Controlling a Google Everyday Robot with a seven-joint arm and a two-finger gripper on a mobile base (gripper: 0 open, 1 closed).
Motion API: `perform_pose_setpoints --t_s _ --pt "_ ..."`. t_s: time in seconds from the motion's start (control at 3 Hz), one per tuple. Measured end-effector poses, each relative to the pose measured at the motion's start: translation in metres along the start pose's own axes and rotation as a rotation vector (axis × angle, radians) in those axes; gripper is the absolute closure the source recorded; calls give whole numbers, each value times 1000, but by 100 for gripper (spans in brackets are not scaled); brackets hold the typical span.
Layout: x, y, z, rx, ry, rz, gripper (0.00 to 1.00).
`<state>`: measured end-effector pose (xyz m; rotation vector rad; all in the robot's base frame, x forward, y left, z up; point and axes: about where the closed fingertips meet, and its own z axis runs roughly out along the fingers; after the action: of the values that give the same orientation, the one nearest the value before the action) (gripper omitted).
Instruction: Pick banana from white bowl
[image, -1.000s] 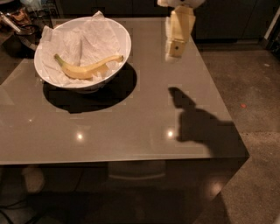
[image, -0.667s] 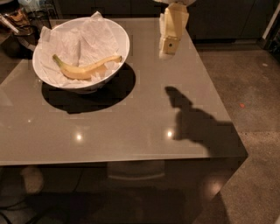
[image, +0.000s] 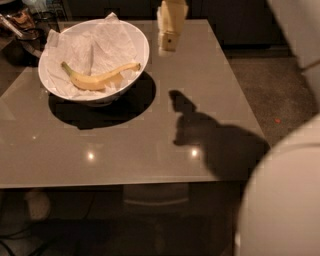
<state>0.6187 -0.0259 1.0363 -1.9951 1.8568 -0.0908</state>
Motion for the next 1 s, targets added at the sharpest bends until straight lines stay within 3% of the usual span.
perform_pose_setpoints --t_s 0.33,0.67,1.0 --pt "-32 -19 27 -11 24 -61 0" --pt "-41 -26 25 19 -17 -62 0" --pt "-59 -23 38 -23 -31 -80 0"
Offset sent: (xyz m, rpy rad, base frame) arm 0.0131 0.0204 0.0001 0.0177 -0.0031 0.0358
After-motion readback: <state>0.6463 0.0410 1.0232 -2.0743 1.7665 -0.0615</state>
